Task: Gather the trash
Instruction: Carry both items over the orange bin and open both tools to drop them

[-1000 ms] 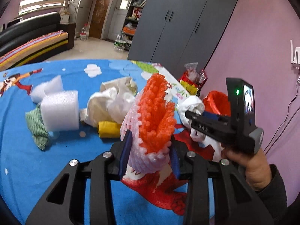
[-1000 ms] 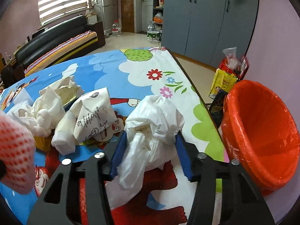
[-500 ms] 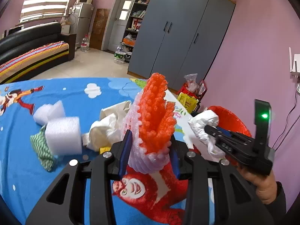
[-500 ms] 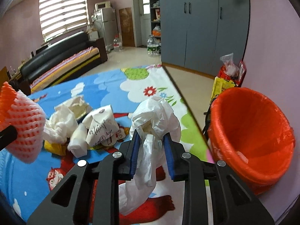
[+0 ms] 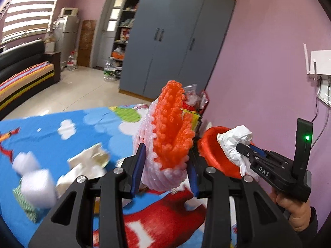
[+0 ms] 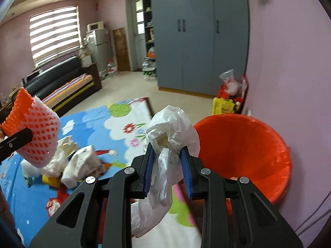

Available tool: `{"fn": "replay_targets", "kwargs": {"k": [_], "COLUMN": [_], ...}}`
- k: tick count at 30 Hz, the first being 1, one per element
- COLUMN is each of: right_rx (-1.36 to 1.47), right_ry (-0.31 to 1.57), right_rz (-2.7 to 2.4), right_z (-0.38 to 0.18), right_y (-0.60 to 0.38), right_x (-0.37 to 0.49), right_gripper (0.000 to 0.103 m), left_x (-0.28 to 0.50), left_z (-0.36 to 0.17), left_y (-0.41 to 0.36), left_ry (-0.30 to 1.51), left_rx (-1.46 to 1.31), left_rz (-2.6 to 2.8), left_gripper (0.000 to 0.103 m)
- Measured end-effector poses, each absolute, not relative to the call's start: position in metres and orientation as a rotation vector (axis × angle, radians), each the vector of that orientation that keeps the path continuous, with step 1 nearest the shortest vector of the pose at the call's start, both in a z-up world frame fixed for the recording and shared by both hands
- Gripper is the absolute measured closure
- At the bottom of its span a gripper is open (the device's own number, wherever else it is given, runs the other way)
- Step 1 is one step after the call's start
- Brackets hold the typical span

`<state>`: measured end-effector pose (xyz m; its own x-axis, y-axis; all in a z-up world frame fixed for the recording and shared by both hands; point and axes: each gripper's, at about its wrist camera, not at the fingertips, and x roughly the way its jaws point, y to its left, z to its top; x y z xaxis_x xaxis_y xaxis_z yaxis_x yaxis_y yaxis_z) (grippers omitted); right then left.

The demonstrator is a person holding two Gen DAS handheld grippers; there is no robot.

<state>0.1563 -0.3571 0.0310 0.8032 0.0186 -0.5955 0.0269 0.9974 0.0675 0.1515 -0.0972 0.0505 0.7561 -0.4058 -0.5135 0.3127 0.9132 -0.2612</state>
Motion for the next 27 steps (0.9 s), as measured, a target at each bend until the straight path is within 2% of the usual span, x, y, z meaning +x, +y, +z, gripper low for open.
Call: {"fn": "replay_targets", "kwargs": {"k": [8,22,25,26,27], "right_rx": [0.084,0.094,0.090,0.086,0.080], "right_ry": [0.611,0.608,0.609,0.607,0.608], "right_rz": [-0.124,-0.274,-0.294,-0.303,-0.314], "right_z": [0.039,0.032,0.031,0.031,0.030], "right_y": [-0.405,-0.464,-0.468,-0.469,-0.469], "right_x": [0.156,0.157,0.158,0.158,0.159], "right_gripper": [0.076,0.076,0.076,0.075,0.070], "left_x": [0.187,0.238,0.246,0.248,0.251], "left_z": [0.064,0.048,0.040,0.038,0.036], "left_y": [-0.157,-0.256,-0.268,-0.273,-0.276], "left_ry": [0.592,0.672,0.692,0.701,0.706], "left_rx": [-0.125,-0.138,-0.150,-0.156,-0.160], "left_rz": [-0.525,-0.720,-0.752,-0.760,-0.765], "left_gripper": [0.067,0.064,0.059,0.048,0.041]}}
